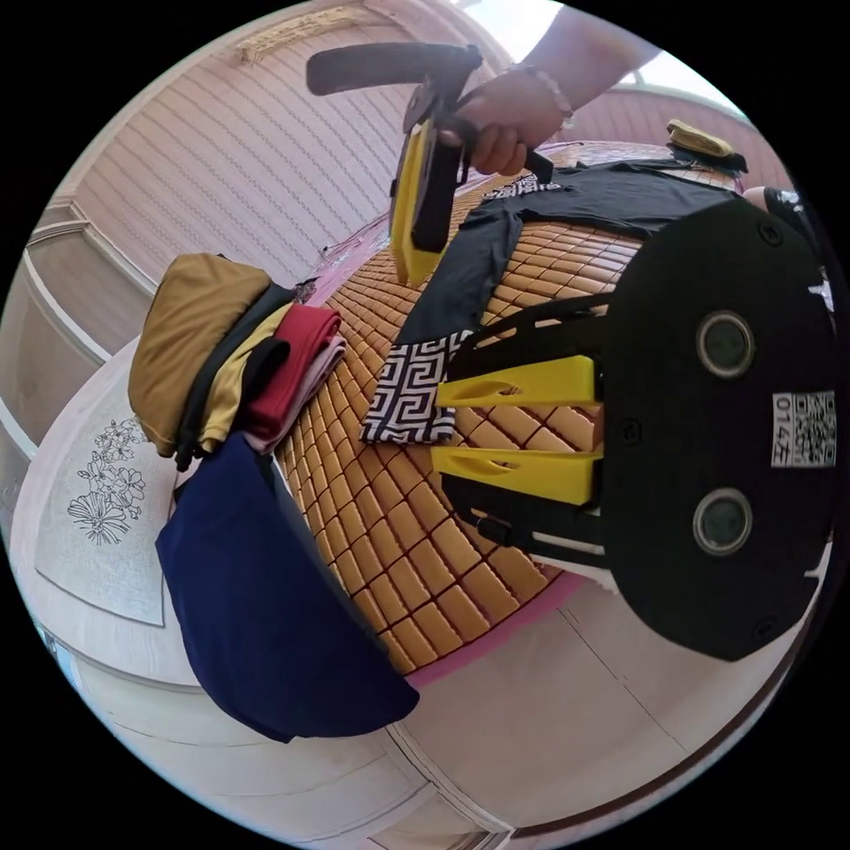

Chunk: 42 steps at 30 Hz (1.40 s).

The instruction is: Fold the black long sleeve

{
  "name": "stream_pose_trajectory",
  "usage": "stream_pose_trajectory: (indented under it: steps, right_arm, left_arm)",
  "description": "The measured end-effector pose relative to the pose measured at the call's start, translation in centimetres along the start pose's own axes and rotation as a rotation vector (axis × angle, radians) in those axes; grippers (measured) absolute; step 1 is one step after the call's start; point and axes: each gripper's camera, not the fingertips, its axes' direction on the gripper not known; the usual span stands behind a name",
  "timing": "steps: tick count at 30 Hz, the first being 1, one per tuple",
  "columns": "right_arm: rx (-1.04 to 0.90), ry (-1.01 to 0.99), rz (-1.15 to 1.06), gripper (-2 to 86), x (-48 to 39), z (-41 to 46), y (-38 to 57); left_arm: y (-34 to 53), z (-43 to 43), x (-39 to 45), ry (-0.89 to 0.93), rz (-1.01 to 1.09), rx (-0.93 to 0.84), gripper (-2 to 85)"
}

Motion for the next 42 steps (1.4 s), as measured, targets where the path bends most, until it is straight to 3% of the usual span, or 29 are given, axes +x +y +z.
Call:
stream_pose_trajectory:
  steps: [6,13,21,27,33,37,39,42]
  right_arm:
    - [-0.096,-0.054,0.016,7.8,0.5,6.4,-5.8]
    - [-0.194,0.090,0.020,8.4,-0.7,11.4,-8.3]
    - [-0.126,0.067,0.068,1.6,1.2,8.9,-6.2]
    - [0.050,-0.023,0.173,0.8,5.7,0.2,-1.4]
    - [0.330,0.007,0.273,0.8,9.0,-16.6,9.6]
    - [0.575,0.154,0.381,1.1,7.4,-30.7,22.9]
    - [0.631,0.252,0.445,1.5,5.4,-35.4,29.2]
    - [0.585,0.414,0.687,2.6,3.0,-38.9,39.6]
  left_arm:
    - [-0.9,1.0,0.7,-0.032,0.025,-0.015,7.2]
    - [-2.3,2.2,2.3,-0.090,0.044,-0.070,4.7]
    - [-3.7,2.5,5.8,-0.131,0.146,-0.103,-0.7]
    - [-4.5,0.5,9.9,-0.004,0.287,0.003,-1.0]
    - [-3.9,-5.0,21.2,0.275,0.565,0.279,-1.0]
    - [-1.5,-10.6,33.2,0.578,0.787,0.386,-0.9]
    - [0.6,-12.6,38.3,0.733,0.889,0.372,-0.9]
    - [5.0,-12.6,44.6,0.946,0.980,0.206,-0.5]
